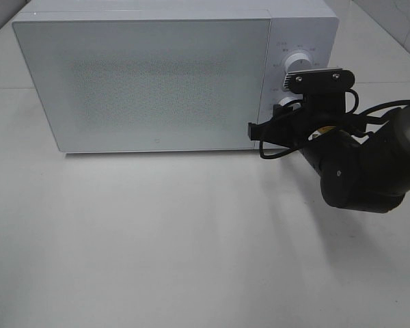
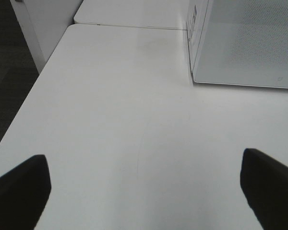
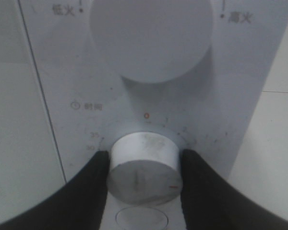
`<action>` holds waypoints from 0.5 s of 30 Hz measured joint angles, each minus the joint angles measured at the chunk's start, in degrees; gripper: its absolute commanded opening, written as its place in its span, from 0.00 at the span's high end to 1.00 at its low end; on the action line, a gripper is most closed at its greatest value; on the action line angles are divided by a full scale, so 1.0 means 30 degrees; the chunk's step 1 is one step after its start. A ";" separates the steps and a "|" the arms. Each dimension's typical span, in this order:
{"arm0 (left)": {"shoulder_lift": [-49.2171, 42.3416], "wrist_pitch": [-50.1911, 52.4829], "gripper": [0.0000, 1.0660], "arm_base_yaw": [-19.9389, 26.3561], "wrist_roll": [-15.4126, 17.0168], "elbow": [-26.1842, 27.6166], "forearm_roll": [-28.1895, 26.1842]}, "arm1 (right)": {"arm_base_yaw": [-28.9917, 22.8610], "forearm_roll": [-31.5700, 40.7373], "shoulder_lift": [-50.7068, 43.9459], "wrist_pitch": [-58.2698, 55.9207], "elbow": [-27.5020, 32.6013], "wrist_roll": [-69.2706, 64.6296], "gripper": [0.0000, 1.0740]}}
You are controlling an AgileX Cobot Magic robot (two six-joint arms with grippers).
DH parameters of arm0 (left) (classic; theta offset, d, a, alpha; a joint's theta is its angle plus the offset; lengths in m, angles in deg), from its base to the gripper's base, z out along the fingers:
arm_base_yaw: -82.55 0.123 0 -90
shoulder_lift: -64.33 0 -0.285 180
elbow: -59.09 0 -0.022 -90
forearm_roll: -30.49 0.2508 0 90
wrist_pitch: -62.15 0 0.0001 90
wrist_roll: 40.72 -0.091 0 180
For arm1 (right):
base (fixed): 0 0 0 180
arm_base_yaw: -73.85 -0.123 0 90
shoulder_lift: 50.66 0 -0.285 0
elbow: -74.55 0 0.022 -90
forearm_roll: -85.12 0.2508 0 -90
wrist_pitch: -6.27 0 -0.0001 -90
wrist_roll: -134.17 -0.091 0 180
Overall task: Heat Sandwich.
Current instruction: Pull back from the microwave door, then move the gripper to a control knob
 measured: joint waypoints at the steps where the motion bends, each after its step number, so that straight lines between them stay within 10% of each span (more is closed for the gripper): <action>1: 0.0000 0.0000 0.07 0.0000 0.0000 0.0000 0.0000 | 0.0000 0.0000 0.0000 0.0000 0.0000 0.0000 0.93; 15: 0.0000 0.0000 0.07 0.0000 0.0000 0.0000 0.0000 | 0.0019 -0.0382 0.0000 0.0076 0.0000 -0.3323 0.91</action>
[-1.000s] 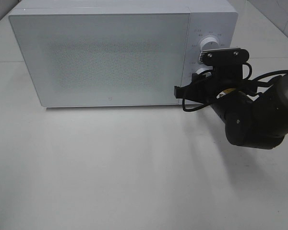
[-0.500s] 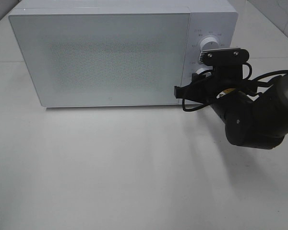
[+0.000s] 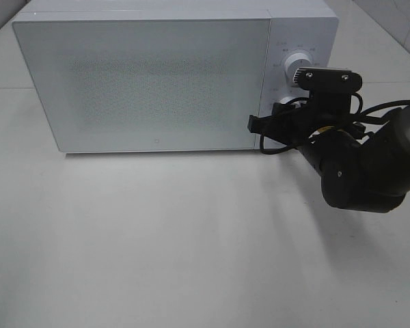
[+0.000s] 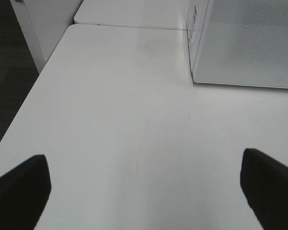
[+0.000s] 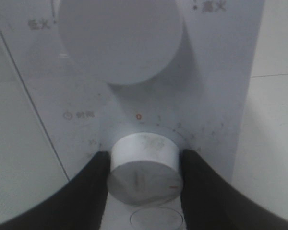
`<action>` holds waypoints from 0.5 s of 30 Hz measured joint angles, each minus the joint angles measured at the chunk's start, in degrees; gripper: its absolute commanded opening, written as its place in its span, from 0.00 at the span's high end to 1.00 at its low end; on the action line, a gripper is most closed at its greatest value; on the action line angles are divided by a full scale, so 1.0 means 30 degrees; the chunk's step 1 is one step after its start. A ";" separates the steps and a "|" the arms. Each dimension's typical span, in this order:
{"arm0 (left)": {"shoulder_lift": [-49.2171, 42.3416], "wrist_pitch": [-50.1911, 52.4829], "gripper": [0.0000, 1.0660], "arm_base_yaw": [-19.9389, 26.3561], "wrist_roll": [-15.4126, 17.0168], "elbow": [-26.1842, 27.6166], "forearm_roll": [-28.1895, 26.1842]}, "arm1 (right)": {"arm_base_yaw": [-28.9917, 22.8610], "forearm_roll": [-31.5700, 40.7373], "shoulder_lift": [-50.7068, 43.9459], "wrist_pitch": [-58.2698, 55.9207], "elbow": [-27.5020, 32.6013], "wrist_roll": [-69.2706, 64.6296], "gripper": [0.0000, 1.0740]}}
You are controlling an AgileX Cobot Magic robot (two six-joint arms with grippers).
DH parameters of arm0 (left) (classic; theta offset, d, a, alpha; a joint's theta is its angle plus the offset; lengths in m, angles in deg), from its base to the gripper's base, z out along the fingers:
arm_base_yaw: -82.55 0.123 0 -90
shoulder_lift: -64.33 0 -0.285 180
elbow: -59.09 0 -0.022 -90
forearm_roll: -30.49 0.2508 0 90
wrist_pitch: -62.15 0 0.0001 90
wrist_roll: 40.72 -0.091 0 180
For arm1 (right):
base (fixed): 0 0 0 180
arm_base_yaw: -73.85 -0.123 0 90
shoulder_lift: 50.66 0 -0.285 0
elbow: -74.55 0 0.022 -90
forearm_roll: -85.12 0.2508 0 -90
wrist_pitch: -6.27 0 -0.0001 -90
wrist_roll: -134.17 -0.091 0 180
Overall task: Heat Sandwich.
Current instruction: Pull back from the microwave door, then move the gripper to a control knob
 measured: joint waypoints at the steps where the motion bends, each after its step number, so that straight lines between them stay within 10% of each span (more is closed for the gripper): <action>1: 0.0000 0.0000 0.07 0.0000 0.0000 0.0000 0.0000 | 0.0019 -0.0057 0.0000 0.0000 0.0000 -0.0573 0.91; 15: 0.0000 0.0000 0.07 0.0000 0.0000 0.0000 0.0000 | 0.0057 -0.0401 0.0095 0.0477 0.0095 -0.8384 0.90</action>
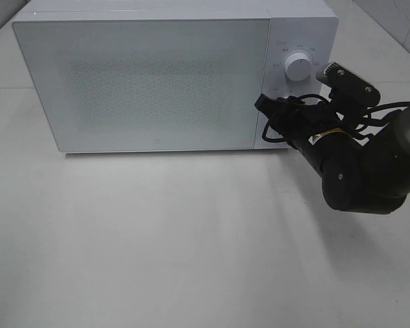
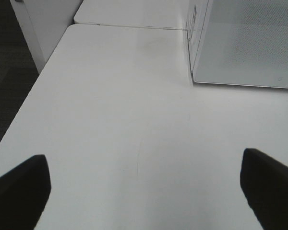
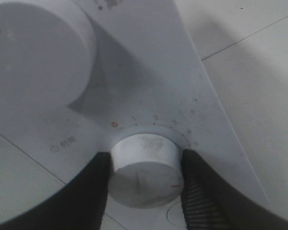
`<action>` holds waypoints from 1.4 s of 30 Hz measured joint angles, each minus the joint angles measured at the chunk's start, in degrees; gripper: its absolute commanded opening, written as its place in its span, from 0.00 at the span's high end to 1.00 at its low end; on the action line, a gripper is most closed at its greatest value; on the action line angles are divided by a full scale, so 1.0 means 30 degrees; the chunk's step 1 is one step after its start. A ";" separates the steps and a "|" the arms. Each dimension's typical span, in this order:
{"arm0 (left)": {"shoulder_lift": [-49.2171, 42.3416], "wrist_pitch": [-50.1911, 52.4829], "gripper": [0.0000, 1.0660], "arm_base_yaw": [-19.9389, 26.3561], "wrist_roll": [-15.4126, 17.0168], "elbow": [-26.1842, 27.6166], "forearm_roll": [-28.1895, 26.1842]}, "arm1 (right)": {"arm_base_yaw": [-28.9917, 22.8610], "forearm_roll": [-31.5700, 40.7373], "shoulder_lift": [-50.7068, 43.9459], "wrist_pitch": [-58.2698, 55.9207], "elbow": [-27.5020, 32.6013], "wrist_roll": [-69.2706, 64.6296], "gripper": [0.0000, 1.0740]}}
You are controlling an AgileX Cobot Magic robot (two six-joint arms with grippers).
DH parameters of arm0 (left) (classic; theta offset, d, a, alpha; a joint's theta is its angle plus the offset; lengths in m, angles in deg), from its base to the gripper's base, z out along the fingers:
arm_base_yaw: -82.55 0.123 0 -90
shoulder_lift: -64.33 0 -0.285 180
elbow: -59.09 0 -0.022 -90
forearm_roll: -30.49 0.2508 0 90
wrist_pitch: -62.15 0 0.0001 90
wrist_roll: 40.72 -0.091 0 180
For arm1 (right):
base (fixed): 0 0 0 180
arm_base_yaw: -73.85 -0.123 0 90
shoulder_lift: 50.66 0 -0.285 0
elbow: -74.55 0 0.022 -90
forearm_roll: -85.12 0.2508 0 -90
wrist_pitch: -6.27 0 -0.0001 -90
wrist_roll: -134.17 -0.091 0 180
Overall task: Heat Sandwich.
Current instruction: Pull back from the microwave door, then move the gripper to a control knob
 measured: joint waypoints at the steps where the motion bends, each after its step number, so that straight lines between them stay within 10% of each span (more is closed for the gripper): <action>1: 0.0000 0.0000 0.07 0.0000 0.0000 0.0000 0.0000 | 0.0000 -0.0038 0.0019 0.0076 0.0000 -0.1070 0.90; 42: 0.0000 0.0000 0.07 0.0000 0.0000 0.0000 0.0000 | -0.0057 0.0095 0.0172 0.0859 0.0191 -1.9729 0.89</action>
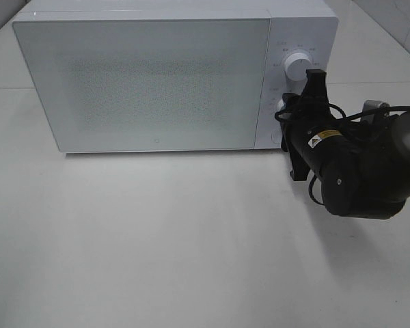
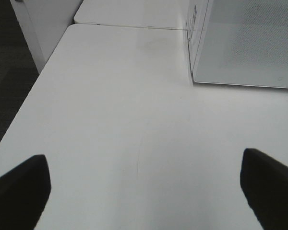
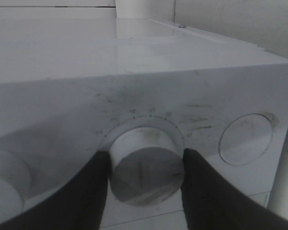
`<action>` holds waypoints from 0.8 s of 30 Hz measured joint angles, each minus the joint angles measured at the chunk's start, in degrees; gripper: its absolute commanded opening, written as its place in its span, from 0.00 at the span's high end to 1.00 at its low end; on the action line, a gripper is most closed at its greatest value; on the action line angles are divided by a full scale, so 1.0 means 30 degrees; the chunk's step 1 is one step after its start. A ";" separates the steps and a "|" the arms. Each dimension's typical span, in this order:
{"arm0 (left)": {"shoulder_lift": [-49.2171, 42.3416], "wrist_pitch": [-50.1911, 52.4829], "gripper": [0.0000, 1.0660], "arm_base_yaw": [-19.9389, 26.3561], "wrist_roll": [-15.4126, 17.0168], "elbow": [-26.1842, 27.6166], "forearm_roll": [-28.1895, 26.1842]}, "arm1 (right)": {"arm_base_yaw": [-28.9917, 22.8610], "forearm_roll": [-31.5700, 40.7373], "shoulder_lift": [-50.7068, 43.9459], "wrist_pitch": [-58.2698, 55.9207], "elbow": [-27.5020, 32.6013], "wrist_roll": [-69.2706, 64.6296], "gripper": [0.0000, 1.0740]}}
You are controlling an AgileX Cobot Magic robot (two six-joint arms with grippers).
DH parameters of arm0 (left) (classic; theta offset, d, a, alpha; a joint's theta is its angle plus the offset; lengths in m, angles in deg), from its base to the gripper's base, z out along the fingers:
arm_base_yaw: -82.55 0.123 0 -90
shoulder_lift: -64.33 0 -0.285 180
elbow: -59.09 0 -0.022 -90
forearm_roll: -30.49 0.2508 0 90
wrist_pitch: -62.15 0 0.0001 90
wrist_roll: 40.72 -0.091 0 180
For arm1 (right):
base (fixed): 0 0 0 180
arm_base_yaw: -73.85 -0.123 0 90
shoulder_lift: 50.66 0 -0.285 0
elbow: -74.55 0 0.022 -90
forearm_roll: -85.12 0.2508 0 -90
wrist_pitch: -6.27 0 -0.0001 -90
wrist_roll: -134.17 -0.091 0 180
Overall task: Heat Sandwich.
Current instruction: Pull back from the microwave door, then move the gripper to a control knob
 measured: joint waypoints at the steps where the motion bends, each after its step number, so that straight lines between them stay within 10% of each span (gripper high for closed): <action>1: 0.0000 0.0000 0.07 0.0000 0.0000 0.0000 0.0000 | 0.0000 0.0000 0.0000 0.0000 0.0000 -0.0363 0.89; 24: 0.0000 0.0000 0.07 0.0000 0.0000 0.0000 0.0000 | -0.0095 0.0248 0.0000 0.0019 -0.0019 -0.2177 0.85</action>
